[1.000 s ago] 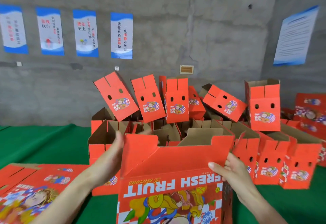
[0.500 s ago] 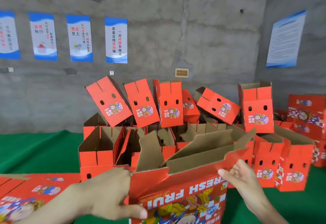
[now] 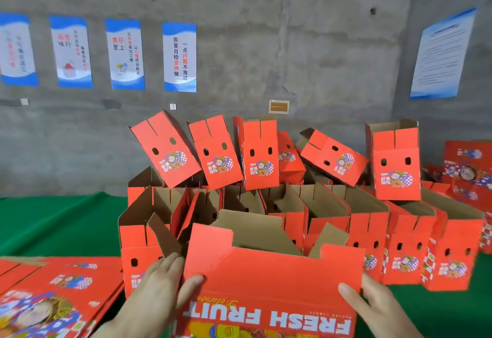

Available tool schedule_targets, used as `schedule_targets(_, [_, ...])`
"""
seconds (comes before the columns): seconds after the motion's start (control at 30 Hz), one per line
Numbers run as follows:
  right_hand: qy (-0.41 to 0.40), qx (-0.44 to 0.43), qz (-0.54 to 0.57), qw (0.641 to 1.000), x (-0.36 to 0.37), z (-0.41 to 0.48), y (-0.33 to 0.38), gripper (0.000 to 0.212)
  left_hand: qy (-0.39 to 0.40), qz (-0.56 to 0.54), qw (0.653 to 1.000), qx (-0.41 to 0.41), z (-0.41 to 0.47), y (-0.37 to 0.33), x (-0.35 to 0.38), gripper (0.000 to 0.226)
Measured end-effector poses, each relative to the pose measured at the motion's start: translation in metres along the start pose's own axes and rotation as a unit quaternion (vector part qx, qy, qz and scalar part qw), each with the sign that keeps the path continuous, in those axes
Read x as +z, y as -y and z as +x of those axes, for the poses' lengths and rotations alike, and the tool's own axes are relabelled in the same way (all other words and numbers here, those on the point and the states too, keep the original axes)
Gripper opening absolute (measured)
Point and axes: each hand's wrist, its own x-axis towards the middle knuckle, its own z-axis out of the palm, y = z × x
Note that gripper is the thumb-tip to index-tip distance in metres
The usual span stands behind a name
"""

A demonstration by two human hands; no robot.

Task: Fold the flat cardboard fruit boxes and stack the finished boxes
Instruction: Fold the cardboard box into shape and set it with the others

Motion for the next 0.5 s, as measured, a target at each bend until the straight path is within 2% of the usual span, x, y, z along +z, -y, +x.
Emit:
schedule_targets(0.07, [-0.015, 0.029, 0.03, 0.999, 0.0, 0.0, -0.002, 0.034, -0.023, -0.046, 0.999, -0.018, -0.009, -0.008, 0.007, 0.078])
schedule_targets(0.2, [-0.09, 0.044, -0.05, 0.994, 0.006, 0.005, -0.011, 0.043, -0.007, -0.074, 0.996, -0.059, -0.024, -0.01, 0.029, 0.066])
schedule_targets(0.27, [-0.127, 0.028, -0.105, 0.986, 0.009, 0.01, -0.013, 0.049, -0.01, -0.095, 0.994, -0.047, -0.024, -0.008, 0.03, 0.07])
schedule_targets(0.33, [-0.139, 0.021, -0.157, 0.977, 0.012, 0.014, -0.013, 0.051, -0.007, -0.1, 0.995, -0.025, -0.022, -0.006, 0.027, 0.062])
schedule_targets(0.4, [-0.143, 0.015, -0.183, 0.973, 0.015, 0.017, -0.012, 0.05, -0.011, -0.085, 0.996, 0.005, -0.023, -0.005, 0.025, 0.049])
schedule_targets(0.5, [-0.16, 0.001, -0.198, 0.967, 0.021, 0.016, -0.011, 0.052, -0.006, -0.042, 0.999, 0.012, -0.023, -0.001, 0.026, 0.052])
